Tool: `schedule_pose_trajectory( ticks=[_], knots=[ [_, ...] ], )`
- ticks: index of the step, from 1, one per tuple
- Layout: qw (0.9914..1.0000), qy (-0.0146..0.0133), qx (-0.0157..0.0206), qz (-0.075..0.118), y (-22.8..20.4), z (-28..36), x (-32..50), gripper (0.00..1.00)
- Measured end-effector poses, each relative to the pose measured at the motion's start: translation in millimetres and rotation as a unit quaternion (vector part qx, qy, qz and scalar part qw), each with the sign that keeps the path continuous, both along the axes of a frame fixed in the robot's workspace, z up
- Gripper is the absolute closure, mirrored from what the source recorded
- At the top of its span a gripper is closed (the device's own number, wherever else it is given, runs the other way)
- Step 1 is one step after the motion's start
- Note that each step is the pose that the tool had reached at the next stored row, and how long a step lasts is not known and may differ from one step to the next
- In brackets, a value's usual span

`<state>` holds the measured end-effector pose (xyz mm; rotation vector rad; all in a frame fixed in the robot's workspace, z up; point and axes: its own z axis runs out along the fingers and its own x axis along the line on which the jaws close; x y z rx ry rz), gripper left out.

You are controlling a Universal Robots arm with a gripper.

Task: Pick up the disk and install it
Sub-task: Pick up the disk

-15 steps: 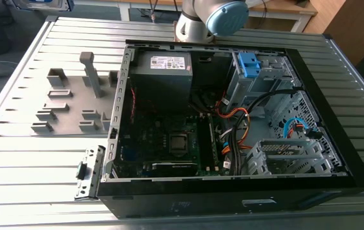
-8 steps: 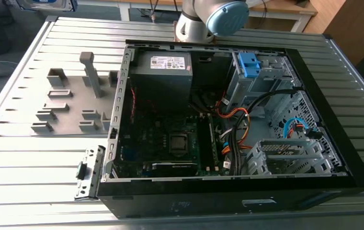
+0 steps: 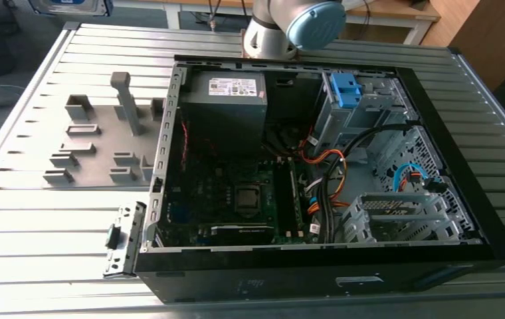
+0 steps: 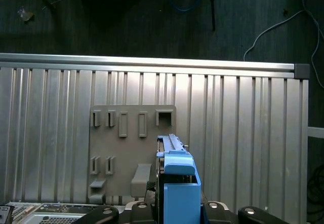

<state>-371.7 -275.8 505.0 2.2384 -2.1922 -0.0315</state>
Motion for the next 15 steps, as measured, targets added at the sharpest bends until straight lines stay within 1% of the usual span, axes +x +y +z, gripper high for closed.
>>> schedule_pose_trajectory(
  ticks=[15],
  knots=[
    [1.00000,-0.0001,0.0000,0.000,0.0,-0.1,14.4,0.64]
  ],
)
